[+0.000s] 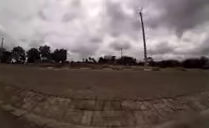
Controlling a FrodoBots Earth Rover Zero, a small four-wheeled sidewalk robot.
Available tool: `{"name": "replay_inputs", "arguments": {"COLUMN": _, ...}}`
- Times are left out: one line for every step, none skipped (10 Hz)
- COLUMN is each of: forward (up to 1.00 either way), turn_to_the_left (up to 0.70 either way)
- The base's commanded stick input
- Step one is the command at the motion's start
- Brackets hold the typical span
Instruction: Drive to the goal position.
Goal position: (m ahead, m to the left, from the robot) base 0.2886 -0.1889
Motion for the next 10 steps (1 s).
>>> {"name": "replay_inputs", "arguments": {"forward": 0.50, "turn_to_the_left": 0.00}}
{"name": "replay_inputs", "arguments": {"forward": 0.50, "turn_to_the_left": 0.00}}
{"name": "replay_inputs", "arguments": {"forward": 0.50, "turn_to_the_left": 0.00}}
{"name": "replay_inputs", "arguments": {"forward": 0.50, "turn_to_the_left": 0.00}}
{"name": "replay_inputs", "arguments": {"forward": 0.50, "turn_to_the_left": 0.00}}
{"name": "replay_inputs", "arguments": {"forward": 0.50, "turn_to_the_left": 0.00}}
{"name": "replay_inputs", "arguments": {"forward": 0.50, "turn_to_the_left": 0.00}}
{"name": "replay_inputs", "arguments": {"forward": 0.50, "turn_to_the_left": 0.00}}
{"name": "replay_inputs", "arguments": {"forward": 0.50, "turn_to_the_left": 0.00}}
{"name": "replay_inputs", "arguments": {"forward": 0.50, "turn_to_the_left": 0.00}}
